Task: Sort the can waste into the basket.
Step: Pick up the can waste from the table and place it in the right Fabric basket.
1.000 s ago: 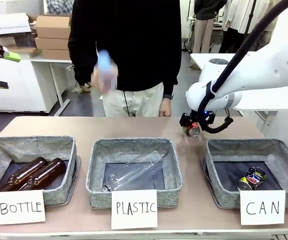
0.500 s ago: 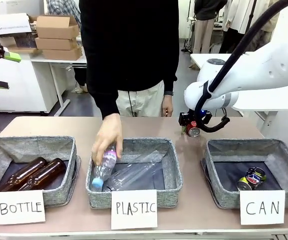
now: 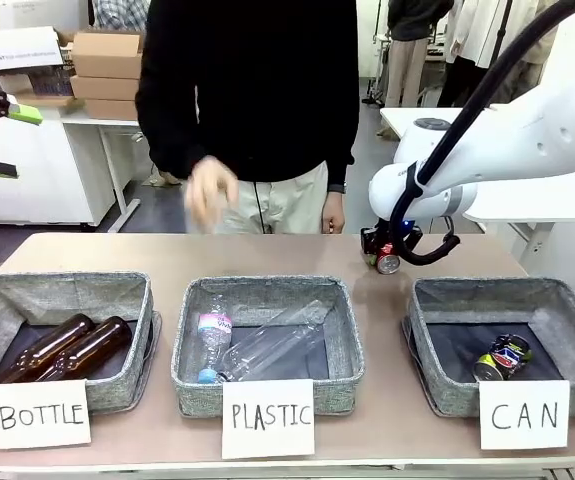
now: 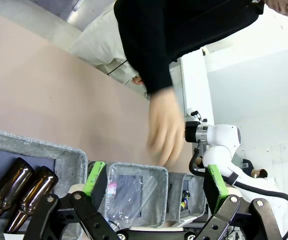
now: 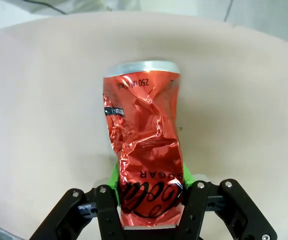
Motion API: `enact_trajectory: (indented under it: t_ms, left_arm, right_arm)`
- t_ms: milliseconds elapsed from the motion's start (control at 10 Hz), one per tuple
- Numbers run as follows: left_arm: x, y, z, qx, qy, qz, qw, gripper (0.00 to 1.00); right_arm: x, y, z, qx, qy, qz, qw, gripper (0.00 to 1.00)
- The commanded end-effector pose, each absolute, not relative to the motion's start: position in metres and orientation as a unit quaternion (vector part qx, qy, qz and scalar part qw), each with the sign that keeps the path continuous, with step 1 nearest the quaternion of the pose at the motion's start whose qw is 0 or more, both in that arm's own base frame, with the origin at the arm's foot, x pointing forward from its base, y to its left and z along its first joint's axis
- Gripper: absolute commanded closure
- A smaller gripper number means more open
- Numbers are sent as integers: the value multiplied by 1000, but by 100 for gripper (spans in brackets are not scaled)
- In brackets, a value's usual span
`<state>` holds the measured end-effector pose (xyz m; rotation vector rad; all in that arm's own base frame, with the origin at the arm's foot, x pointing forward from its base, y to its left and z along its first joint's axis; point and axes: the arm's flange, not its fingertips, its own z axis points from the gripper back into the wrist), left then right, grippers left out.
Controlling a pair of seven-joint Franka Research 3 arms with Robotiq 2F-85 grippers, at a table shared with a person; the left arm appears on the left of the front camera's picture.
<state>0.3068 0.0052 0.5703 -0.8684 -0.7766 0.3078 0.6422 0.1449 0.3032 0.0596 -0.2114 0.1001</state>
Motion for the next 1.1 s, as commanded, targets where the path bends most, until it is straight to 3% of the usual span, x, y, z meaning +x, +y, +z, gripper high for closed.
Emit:
enact_trajectory:
  t_ms: [0, 200, 300, 400, 500, 600, 700, 1000]
  left_arm:
    - [303, 6, 568, -407, -367, 144, 824, 0]
    - [303, 6, 568, -407, -367, 144, 824, 0]
    - [303, 6, 568, -407, -367, 144, 824, 0]
    - [303, 6, 568, -407, -367, 144, 824, 0]
    - [303, 6, 568, -407, -367, 144, 824, 0]
    - [303, 6, 568, -407, -367, 144, 824, 0]
    - [303, 6, 568, -407, -367, 144, 824, 0]
    - [303, 6, 568, -407, -367, 144, 824, 0]
  right_arm:
    - [634, 143, 317, 32, -111, 34, 993, 57]
    - [605, 136, 366, 40, -129, 27, 990, 57]
    - [572, 125, 410, 51, -132, 30, 989, 57]
    - [523, 103, 453, 8, -90, 9, 996, 57]
    - [478, 79, 479, -18, -107, 9, 994, 57]
    - [436, 59, 497, 18, -119, 13, 993, 57]
    - [404, 46, 501, 65, -107, 24, 992, 57]
    - [347, 38, 473, 69, -70, 20, 995, 57]
